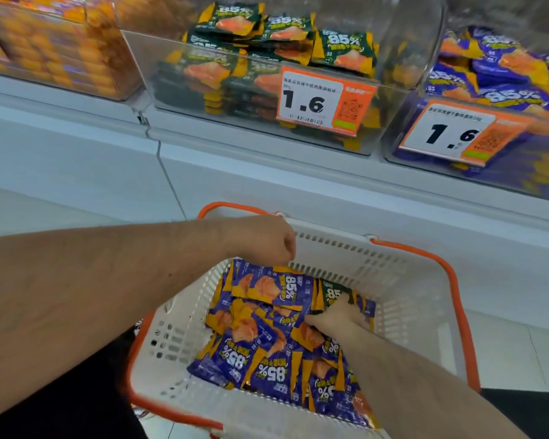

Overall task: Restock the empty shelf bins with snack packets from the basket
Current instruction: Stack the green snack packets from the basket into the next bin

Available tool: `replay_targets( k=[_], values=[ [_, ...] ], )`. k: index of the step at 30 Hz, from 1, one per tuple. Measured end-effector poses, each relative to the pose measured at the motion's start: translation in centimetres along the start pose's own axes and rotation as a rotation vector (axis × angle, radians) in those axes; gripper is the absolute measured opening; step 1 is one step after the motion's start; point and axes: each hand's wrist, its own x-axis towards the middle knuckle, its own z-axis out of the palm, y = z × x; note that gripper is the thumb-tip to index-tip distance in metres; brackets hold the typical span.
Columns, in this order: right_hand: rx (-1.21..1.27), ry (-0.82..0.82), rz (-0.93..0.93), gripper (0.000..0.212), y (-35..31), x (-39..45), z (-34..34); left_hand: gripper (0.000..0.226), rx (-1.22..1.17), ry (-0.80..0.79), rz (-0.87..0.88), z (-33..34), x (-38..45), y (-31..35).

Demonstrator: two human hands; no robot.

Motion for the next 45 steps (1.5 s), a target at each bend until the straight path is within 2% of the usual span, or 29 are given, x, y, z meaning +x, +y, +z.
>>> replay_targets(
  k=[7,12,17,20,23,24,26,27,28,29,31,33,34,36,38,39,42,45],
  values=[
    [0.029,-0.057,0.041,0.113,0.8,-1.1,-0.2,0.024,-0.013,-0.007,-0.011,-0.2,-0.6,0.2],
    [0.140,-0.049,0.071,0.126,1.1,-0.8,0.9,0.022,-0.009,-0.011,-0.014,-0.1,-1.4,0.2],
    [0.169,0.010,0.069,0.125,0.4,-1.1,0.5,0.023,-0.006,-0.010,-0.039,-0.1,-1.6,0.1],
    [0.190,0.004,0.088,0.126,-0.2,-1.9,-0.3,0.023,-0.001,-0.013,-0.046,-0.3,-1.6,0.2],
    [0.320,-0.042,0.056,0.123,-1.1,-2.1,-1.9,0.026,0.036,-0.020,-0.062,-0.7,-1.9,0.4],
    [0.359,-0.098,0.034,0.118,-1.6,-2.9,-3.1,0.027,0.068,-0.025,-0.078,-0.9,-2.1,0.5],
    [0.477,-0.167,-0.083,0.082,-2.4,-4.3,-5.5,0.024,0.091,-0.030,-0.126,-1.4,-2.3,0.5],
    [0.529,-0.202,-0.142,0.063,-2.8,-5.5,-6.8,0.020,0.052,-0.017,-0.158,-1.6,-2.4,0.4],
    [0.529,-0.209,-0.198,0.056,-3.1,-6.2,-7.9,0.019,-0.021,-0.003,-0.195,-1.9,-2.6,0.3],
    [0.533,-0.209,-0.273,0.063,-3.6,-7.1,-9.0,0.024,-0.128,-0.007,-0.249,-2.1,-2.9,0.2],
    [0.535,-0.165,-0.409,0.082,-4.5,-9.2,-10.8,0.051,-0.424,-0.103,-0.386,-2.3,-3.6,-0.1],
    [0.533,-0.140,-0.537,0.083,-5.3,-11.6,-12.3,0.080,-0.731,-0.212,-0.476,-2.4,-4.4,-0.5],
    [0.537,-0.140,-0.588,0.083,-5.6,-12.3,-12.9,0.083,-0.869,-0.201,-0.468,-2.4,-4.8,-0.5],
    [0.580,-0.099,-0.701,0.081,-6.4,-14.3,-14.5,0.061,-1.094,-0.024,-0.380,-2.4,-5.3,-0.2],
    [0.587,0.002,-0.789,0.079,-7.2,-15.8,-15.8,0.028,-1.243,0.258,-0.299,-2.5,-5.9,0.5],
    [0.565,0.052,-0.818,0.083,-7.5,-16.3,-16.3,0.019,-1.287,0.378,-0.275,-2.5,-6.2,0.9],
    [0.463,0.205,-0.942,0.086,-7.3,-18.0,-17.6,0.016,-1.361,0.607,-0.222,-2.6,-7.3,1.8],
    [0.386,0.377,-1.028,0.089,-6.7,-19.3,-18.7,0.021,-1.334,0.743,-0.150,-2.6,-8.4,2.7]
  ],
)
